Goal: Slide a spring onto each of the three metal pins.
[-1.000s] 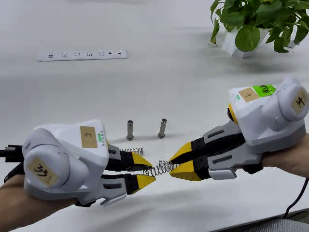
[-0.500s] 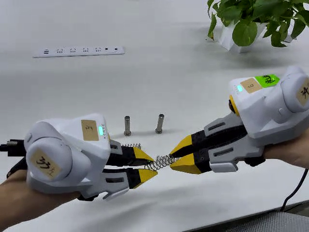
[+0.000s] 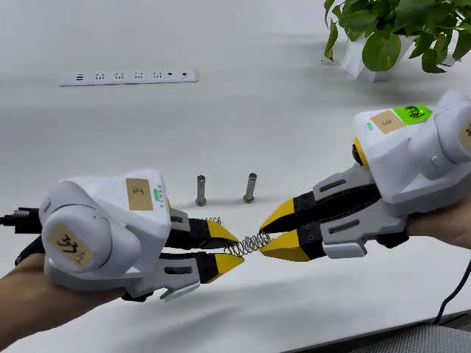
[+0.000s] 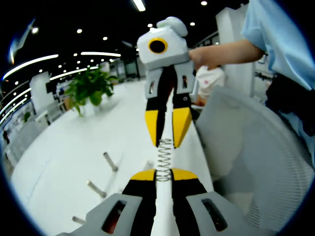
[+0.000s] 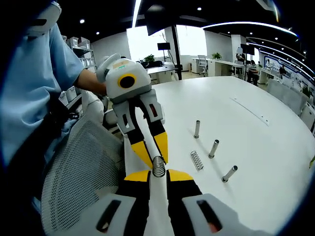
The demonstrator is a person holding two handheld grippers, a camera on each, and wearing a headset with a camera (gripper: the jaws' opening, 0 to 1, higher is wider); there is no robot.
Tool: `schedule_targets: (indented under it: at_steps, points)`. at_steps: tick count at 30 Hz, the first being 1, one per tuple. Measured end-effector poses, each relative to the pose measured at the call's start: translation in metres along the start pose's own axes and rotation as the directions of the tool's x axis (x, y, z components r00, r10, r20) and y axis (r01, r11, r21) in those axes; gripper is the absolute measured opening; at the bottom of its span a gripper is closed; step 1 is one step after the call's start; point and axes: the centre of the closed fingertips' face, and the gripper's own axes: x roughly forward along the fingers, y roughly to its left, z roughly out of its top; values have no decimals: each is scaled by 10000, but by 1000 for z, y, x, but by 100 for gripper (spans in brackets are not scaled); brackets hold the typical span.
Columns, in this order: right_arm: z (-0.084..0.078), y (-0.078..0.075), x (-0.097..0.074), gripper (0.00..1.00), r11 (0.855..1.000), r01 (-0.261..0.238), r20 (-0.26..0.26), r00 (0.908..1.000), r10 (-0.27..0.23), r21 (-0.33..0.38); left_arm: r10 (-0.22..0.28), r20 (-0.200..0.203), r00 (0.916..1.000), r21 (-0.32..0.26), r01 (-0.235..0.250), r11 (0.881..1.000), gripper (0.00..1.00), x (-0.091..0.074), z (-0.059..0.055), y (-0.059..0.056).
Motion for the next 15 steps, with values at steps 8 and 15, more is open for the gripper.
schedule_targets:
  at_steps: [8, 15]
  points:
    - [0, 0, 1, 12, 10000, -13, 23, 10000, 13, 67, -95, -83, 9999, 10, 95, 10000, 10, 0, -3, -1]
    - [8, 5, 3, 12, 9989, 176, -217, 9996, -186, -444, -125, -267, 9996, -28, 125, 9999, 10, 4, -3, -2]
